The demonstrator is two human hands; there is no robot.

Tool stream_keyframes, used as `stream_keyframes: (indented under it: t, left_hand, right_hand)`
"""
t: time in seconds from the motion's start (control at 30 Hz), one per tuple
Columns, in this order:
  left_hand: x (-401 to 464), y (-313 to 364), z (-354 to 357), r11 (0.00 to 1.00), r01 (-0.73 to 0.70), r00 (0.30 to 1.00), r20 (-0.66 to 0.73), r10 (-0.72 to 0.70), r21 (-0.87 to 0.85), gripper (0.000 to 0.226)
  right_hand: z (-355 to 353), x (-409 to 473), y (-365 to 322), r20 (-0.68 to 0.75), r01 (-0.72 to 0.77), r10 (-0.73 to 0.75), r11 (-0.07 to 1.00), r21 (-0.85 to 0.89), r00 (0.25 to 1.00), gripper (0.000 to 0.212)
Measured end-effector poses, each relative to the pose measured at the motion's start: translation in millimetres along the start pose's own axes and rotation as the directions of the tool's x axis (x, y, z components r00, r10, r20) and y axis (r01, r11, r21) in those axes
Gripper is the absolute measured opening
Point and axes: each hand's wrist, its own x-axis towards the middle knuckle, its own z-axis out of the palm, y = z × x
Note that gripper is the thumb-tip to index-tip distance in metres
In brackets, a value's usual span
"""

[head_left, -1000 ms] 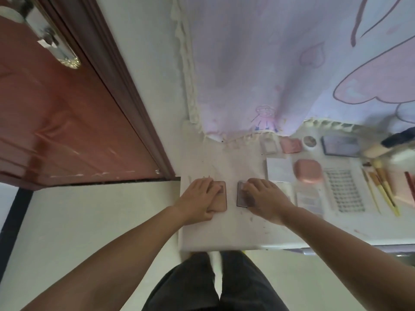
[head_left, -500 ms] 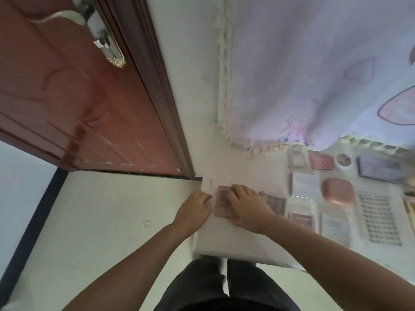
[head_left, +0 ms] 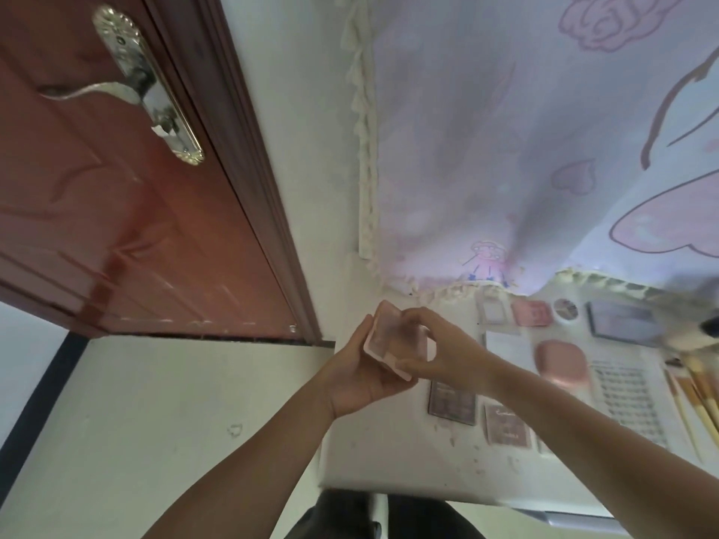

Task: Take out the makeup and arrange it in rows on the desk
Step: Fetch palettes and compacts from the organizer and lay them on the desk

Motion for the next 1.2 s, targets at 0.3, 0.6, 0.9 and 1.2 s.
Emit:
stream_keyframes:
  t: [0.3, 0.6, 0.9, 1.2]
  left_hand:
    - [0, 1, -27, 0.99, 0.095, 0.995, -0.026, -0.098, -0.104, 0.065]
    - [23, 16, -32, 0.986, -0.038, 0.976, -0.216, 0.002, -0.161, 0.039]
    - [64, 39, -46, 0.806, -0.146, 0.777, -0.438, 0.452, 0.574, 0.028]
    - [77, 39, -61, 0.438, 0.03, 0.767, -0.302, 0.566, 0.898, 0.037]
  right_hand:
    - [-60, 43, -4, 0.106, -0.243, 0.219, 0.873, 0.423, 0.97, 0.023]
    - [-39, 87, 18, 0.025, -0.277, 0.32, 0.774, 0.57, 0.947, 0.011]
    - [-28, 133, 33, -0.099, -0.27, 0.357, 0.837, 0.476, 0.929, 0.018]
    - [-19, 165, 46, -0.161, -0.294, 0.347, 0.913, 0.281, 0.924, 0.016]
